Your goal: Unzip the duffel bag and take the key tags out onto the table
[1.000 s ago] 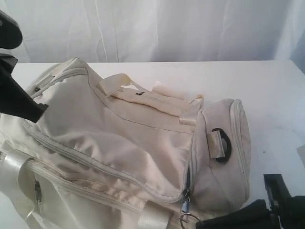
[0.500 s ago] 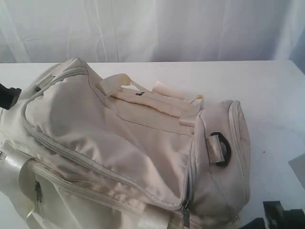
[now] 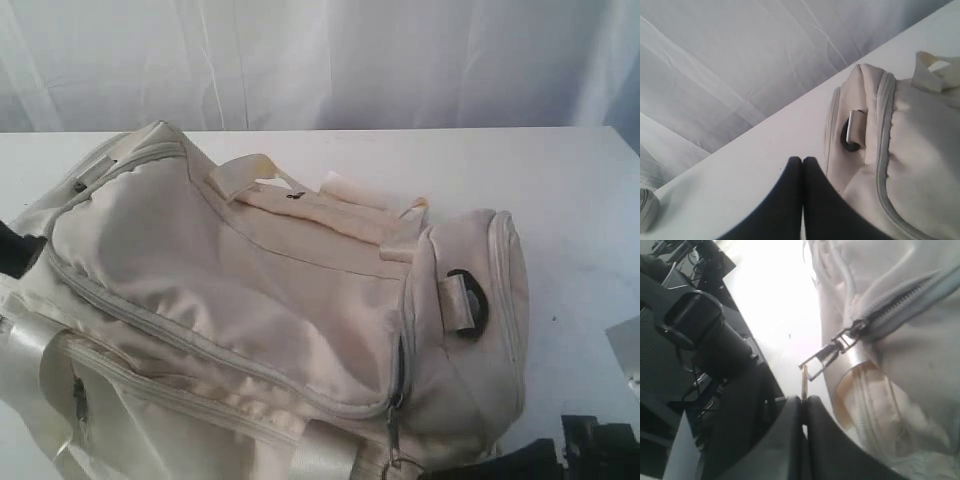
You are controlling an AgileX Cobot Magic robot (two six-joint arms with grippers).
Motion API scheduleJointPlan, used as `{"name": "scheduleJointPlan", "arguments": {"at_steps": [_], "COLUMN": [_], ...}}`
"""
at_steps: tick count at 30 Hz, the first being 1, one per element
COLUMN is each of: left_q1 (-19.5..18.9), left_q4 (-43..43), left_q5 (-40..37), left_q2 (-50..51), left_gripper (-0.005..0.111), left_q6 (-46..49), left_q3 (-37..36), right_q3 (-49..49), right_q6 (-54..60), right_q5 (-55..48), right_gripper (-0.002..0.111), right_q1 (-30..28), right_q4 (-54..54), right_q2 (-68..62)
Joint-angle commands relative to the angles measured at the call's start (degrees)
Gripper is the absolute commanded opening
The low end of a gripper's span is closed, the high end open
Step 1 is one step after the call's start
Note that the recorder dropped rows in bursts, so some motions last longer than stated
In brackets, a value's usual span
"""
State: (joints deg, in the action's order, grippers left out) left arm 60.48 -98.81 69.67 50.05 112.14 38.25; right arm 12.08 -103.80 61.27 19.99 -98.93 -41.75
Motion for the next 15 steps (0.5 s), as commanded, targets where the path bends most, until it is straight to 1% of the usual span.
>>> {"name": "scheduleJointPlan", "arguments": {"at_steps": [1, 5, 9, 10, 11, 12, 15], "left_q1": [0.19, 0.19, 0.19, 0.19, -0.03, -0.03, -0.03], "left_q4": [-1.14, -0.76, 2.44, 3.73, 4.41, 5.58, 5.92], "left_q5": [-1.00, 0.20, 0.29, 0.29, 0.29, 0.29, 0.29], "left_q2": [-0.69, -0.69, -0.69, -0.69, -0.80, -1.17, -1.41], "left_gripper": [0.001, 0.001, 0.001, 0.001, 0.001, 0.001, 0.000], "left_q6": [-0.30, -3.94, -7.24, -12.39, -14.97, -20.28, -27.20], "left_q3": [-3.25, -5.26, -5.53, -5.53, -5.53, -5.53, -5.53], "right_q3": [-0.13, -0.13, -0.13, -0.13, -0.13, -0.13, -0.13], "right_q6": [1.53, 2.13, 2.25, 2.25, 2.25, 2.25, 2.25], "right_q5": [-5.10, -5.82, -5.92, -5.92, -5.92, -5.94, -5.94], "right_gripper": [0.000, 0.000, 0.000, 0.000, 0.000, 0.000, 0.000], "right_q1": [-0.08, -0.08, -0.08, -0.08, -0.08, -0.08, -0.08], "right_q4": [1.59, 1.84, 1.90, 1.90, 1.90, 2.04, 2.04], "right_q2": [0.39, 0.39, 0.39, 0.39, 0.39, 0.39, 0.39]}}
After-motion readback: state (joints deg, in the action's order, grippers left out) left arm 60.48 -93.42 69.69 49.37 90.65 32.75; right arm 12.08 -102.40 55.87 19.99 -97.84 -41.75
